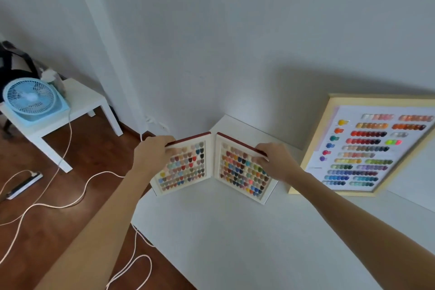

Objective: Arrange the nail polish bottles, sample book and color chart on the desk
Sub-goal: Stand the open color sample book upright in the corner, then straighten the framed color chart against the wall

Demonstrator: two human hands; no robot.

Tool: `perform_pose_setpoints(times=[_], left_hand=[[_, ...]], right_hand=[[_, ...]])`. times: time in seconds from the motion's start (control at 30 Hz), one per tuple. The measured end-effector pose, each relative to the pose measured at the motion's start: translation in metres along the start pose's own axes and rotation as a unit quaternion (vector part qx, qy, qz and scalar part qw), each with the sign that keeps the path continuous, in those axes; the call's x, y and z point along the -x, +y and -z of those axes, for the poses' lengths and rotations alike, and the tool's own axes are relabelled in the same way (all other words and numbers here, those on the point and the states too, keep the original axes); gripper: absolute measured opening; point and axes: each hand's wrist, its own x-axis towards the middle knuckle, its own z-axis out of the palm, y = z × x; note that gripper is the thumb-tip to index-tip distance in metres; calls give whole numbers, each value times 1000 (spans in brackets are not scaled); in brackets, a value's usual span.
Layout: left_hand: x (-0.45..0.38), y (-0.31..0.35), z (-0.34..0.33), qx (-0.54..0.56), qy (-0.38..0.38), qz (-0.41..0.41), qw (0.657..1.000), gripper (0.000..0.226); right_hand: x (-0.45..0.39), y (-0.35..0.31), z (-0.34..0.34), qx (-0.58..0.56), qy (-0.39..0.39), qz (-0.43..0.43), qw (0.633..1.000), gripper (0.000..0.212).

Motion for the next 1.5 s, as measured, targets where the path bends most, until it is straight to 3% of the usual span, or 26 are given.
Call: perform_pose_setpoints(times=[0.33,0.73,0.8,0.9,1.13,1.3,1.5], left_hand=[[-37,-27,-9,5,-5,14,1000,19],[-26,-23,-8,48,-24,43,998,24],[-23,-11,-4,68,-15,46,997,34],[-18,20,0,102,20,28,994,47],[2,145,-2,243,42,-96,964,43],[21,239,-18,299,1,-147,943,45],[30,312,-58,322,-88,-108,936,65]], right_hand=[[-54,-17,-12,7,-3,-23,1000,20],[-50,-15,-5,-2,-9,-20,1000,29],[-44,-14,1,-23,4,-24,999,33],[-27,-8,14,-48,43,-27,998,34],[39,41,63,-75,125,-28,989,27],[93,104,98,-60,166,-71,982,29],[144,177,122,-80,221,-163,958,24]])
